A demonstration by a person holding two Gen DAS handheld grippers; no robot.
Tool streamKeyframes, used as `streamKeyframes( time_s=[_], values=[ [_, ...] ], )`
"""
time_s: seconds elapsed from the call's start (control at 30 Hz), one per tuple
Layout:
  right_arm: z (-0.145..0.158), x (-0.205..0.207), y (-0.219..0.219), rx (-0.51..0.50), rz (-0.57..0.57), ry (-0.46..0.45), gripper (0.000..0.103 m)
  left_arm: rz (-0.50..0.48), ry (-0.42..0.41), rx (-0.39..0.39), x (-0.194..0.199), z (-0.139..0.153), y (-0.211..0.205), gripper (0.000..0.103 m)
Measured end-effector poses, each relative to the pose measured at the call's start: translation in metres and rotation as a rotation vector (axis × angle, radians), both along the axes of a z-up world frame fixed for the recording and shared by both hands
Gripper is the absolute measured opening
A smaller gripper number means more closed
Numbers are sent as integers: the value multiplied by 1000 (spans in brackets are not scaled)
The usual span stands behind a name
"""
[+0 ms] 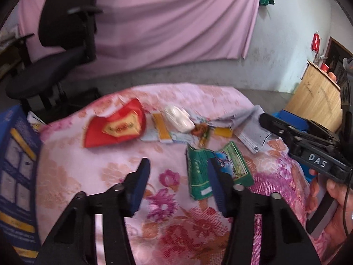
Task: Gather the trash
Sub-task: 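Grasp the green packet with the left tool while the right tool grasps the grey cloth, then carry the green packet and grey cloth to the blue basin and release both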
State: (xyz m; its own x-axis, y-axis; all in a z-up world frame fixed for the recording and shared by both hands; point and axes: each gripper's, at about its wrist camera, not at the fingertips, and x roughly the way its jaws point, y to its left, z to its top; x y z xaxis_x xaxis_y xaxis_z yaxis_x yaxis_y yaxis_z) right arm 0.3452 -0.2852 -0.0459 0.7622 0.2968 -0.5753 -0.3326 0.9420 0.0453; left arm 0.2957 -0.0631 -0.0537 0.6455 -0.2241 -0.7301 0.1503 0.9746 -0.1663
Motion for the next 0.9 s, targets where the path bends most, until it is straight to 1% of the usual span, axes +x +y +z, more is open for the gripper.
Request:
streamKeyframes(
  time_s=[0.03, 0.1, 0.2, 0.27, 0.33, 0.37, 0.43, 0.47, 0.5, 0.53, 0.6, 0.73, 0.9],
  values=[
    [-3, 4, 3, -5, 11, 21, 100, -8, 11, -12, 2, -2, 0, 38],
    [-7, 8, 6, -14, 26, 53, 97, -23, 41, -20, 8, -6, -2, 38],
    [-13, 14, 10, -24, 47, 101, 92, -19, 67, -27, 13, -11, -2, 38],
    [-17, 17, 12, -27, 55, 129, 88, -15, 77, -28, 15, -13, -2, 34],
    [-18, 19, 12, -24, 58, 144, 81, -16, 85, -25, 16, -13, -3, 29],
    [-19, 20, 11, -20, 60, 152, 80, -18, 86, -24, 16, -14, -3, 27],
    [-21, 22, 10, -11, 62, 170, 75, -22, 90, -18, 17, -14, -4, 16],
    [-21, 23, 10, -7, 62, 177, 73, -25, 92, -17, 17, -14, -5, 14],
    [-22, 24, 9, -1, 62, 186, 63, -24, 91, -17, 17, -14, -6, 7],
    [-22, 25, 8, 4, 59, 192, 59, -26, 90, -16, 17, -14, -6, 2],
    [-22, 24, 6, 14, 52, 192, 34, -25, 79, -3, 15, -12, -9, 1],
    [-19, 20, 4, 30, 54, 182, 32, -6, 24, 11, 7, -5, -9, 0],
    [-7, 9, -2, 57, 44, 100, 31, 64, -80, 27, -10, 11, -6, 0]
  ],
)
